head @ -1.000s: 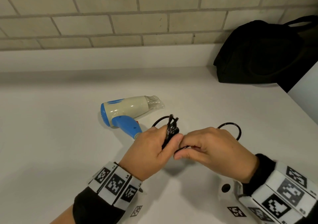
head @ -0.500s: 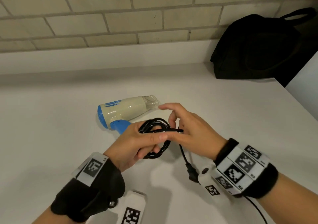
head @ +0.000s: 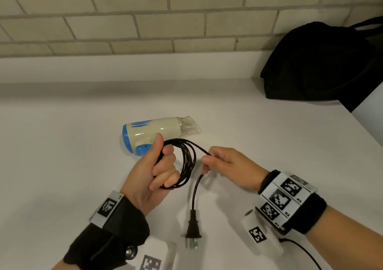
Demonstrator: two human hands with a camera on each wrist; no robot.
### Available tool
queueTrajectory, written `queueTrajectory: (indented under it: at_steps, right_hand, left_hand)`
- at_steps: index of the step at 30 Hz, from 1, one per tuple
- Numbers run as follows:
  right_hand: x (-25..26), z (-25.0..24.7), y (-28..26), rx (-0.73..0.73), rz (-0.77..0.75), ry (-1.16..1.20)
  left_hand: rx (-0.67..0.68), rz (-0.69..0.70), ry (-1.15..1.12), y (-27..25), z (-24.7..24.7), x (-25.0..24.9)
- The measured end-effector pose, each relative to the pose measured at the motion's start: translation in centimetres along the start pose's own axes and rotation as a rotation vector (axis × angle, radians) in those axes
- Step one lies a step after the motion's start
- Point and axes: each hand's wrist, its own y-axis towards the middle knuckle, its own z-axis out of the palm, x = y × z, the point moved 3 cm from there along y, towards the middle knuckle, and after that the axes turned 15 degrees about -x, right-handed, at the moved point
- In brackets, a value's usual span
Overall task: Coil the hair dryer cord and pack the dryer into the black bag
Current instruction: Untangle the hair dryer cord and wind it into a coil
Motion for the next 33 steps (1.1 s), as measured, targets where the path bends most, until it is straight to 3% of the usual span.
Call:
queueTrajectory:
  at_steps: [5, 8, 11, 15, 17, 20, 22, 27, 31, 33]
  right_hand:
    - [-0.7, 2.5, -1.0, 0.012, 0.154, 0.280]
    - [-0.5, 3.7, -1.4, -0.054, 0.284, 0.451]
    - [-0.3, 4.2, -1.5, -0.107, 0.311, 0.524]
    - [-0.2, 4.3, -1.9, -0.042, 0.397, 0.899]
    - [-0.1, 4.3, -2.5, -0.003, 0.416, 0.925]
    - [-0.8, 4.4, -3.1, -0.036, 0.402, 0.668]
    - [-1.1, 4.1, -3.2, -0.070, 0.332, 0.363]
    - [1.6, 3.7, -4.1, 0.014, -0.166, -0.544]
    - [4.3, 3.4, -5.2, 0.075, -0.417, -0.760]
    - [5.1, 2.4, -5.8, 0.074, -0.490, -0.798]
  left_hand:
    - [-0.139, 0.124, -0.080, -0.2, 0.6, -0.7]
    - [-0.200, 0.244, 0.015, -0.5, 1.4, -0.6]
    - [-0.215, 0.344, 0.101, -0.9, 2.5, -0.5]
    - [-0.232, 0.413, 0.090, -1.2, 3.1, -1.4]
    - [-0.245, 0.426, 0.055, -1.2, 3.1, -2.0]
    - [-0.270, 0.458, 0.042, -1.0, 3.1, -2.9]
    - [-0.281, 0.505, 0.097, -1.1, 3.3, -3.3]
    - [-0.238, 0.677, 0.413, -0.8, 4.0, -1.9]
    - [-0.085, 0.770, 0.900, 0.0, 3.4, 0.2]
    - [-0.011, 0.713, 1.125, 0.2, 2.5, 1.3]
